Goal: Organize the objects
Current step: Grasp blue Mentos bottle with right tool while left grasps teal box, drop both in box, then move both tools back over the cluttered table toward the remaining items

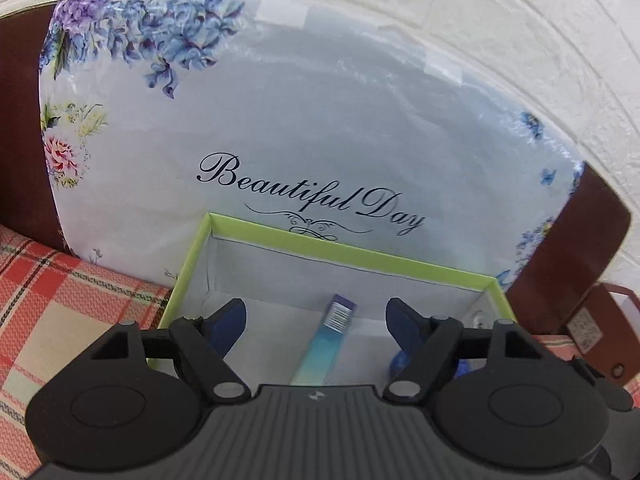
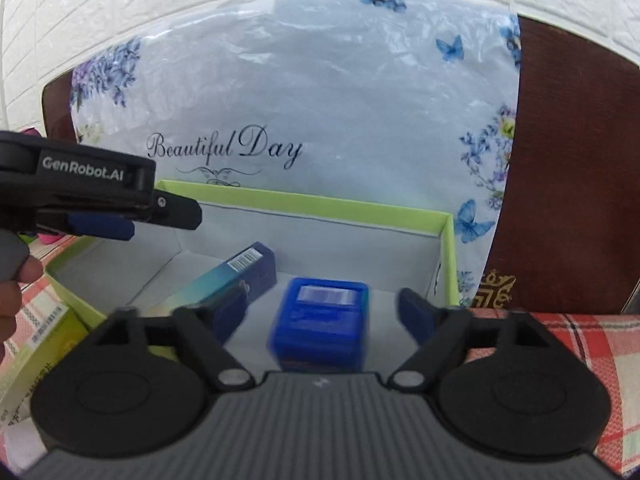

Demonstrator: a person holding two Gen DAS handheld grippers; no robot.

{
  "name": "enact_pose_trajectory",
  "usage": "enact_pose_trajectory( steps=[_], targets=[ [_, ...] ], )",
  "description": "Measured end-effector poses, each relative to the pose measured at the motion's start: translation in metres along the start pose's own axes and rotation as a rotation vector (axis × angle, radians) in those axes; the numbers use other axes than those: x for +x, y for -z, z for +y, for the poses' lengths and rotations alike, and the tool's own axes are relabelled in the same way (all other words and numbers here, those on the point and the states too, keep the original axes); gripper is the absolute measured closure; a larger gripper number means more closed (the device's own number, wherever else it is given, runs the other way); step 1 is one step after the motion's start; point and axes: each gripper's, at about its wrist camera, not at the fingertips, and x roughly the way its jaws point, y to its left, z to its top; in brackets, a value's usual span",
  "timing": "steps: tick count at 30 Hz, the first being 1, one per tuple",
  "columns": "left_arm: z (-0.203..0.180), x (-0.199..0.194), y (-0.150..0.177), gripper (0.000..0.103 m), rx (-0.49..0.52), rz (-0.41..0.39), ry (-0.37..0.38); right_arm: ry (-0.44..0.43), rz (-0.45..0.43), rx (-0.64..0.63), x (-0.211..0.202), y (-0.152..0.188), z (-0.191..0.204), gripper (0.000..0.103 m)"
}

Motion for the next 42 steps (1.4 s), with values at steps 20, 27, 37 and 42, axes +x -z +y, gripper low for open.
enact_pose_trajectory(
  steps=[20, 27, 37, 42],
  targets=[
    [-0.037, -0.199, 0.11, 0.022, 0.079, -0.102, 0.004, 0.124, -0.294, 0.076, -0.218, 0.078, 0.004, 0.0],
    [-0.025, -0.191, 0.179, 0.022, 0.053, 0.046, -0.033, 0.13, -0.171, 0.041, -0.218, 0.127, 0.028, 0.0],
    [0.008, -0.172, 0.204, 0.022, -0.042, 0.108, -0.147, 0.105, -0.033, 0.026, -0.212, 0.17, 0.046, 0.0],
    [0.002, -0.141, 0.207, 0.022, -0.097, 0.12, -0.147, 0.101, -0.018, 0.008, -0.207, 0.17, 0.05, 0.0]
  ],
)
